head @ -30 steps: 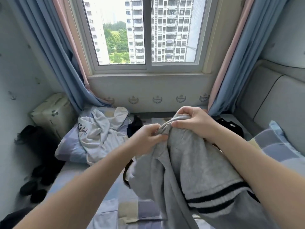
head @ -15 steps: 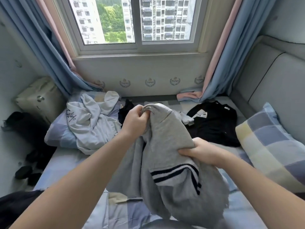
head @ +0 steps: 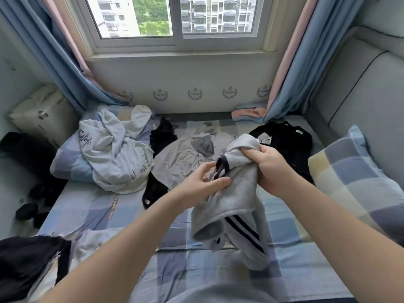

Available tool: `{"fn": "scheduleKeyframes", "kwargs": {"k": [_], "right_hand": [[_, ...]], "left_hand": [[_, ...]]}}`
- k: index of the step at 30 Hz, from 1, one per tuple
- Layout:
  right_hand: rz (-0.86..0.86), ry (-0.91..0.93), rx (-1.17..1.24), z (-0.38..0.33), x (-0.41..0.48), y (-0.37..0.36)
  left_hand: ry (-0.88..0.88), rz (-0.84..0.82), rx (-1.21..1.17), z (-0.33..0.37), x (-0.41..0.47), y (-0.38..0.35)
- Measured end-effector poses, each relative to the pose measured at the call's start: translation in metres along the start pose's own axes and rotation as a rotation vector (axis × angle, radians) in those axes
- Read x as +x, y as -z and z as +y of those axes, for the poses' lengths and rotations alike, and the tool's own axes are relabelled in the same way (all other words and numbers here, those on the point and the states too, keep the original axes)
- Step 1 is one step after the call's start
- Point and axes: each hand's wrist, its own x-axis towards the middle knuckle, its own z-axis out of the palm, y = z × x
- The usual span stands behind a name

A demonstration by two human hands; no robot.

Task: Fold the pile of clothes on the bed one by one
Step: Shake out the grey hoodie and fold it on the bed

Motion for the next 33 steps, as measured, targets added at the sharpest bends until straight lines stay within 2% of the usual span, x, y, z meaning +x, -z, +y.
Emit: {"fn": "scheduleKeyframes", "kwargs": {"k": [2, 8, 10, 11, 13, 15, 17, 18, 22, 24, 27, 30, 33], "right_hand": [[-0.003, 0.002, 0.083, -0.002, -0.001, 0.008], [-0.057, 0.021, 0.223, 0.001, -0.003, 0.03], [-0.025, 0.066, 0.192, -0.001, -0.005, 0.04], [0.015, 0.11, 0.079, -0.002, -0.006, 0.046], [0.038, 0.234, -0.309, -0.006, -0.011, 0.054], [-0.129, 0.308, -0.614, -0.01, -0.015, 0.05], [-0.324, 0.276, -0.758, -0.009, -0.016, 0.036], [-0.364, 0.276, -0.812, -0.007, -0.014, 0.03], [-0.236, 0.429, -0.907, -0.002, -0.005, 0.021], [-0.291, 0.452, -0.949, -0.003, 0.001, 0.018], [-0.429, 0.361, -0.834, -0.002, 0.008, 0.007], [-0.352, 0.254, -0.588, -0.008, 0.016, 0.0], [-0.27, 0.189, -0.384, -0.013, 0.022, 0.0]], "left_hand": [[-0.061, 0.039, -0.029, -0.005, 0.005, -0.011], [-0.207, 0.15, 0.129, 0.005, 0.024, -0.028], [-0.186, 0.202, 0.089, 0.014, 0.028, -0.024], [-0.15, 0.224, 0.035, 0.019, 0.029, -0.022], [-0.061, 0.186, -0.072, 0.028, 0.029, -0.016], [0.016, 0.059, -0.131, 0.037, 0.029, -0.012], [0.062, -0.048, -0.166, 0.044, 0.028, -0.011], [0.079, -0.064, -0.177, 0.047, 0.028, -0.009], [0.092, -0.011, -0.068, 0.052, 0.026, 0.004], [0.071, 0.038, -0.022, 0.048, 0.024, 0.011], [0.028, 0.109, 0.07, 0.04, 0.021, 0.016], [0.025, 0.143, 0.025, 0.041, 0.014, 0.025], [-0.016, 0.067, 0.049, 0.041, 0.006, 0.035]]}}
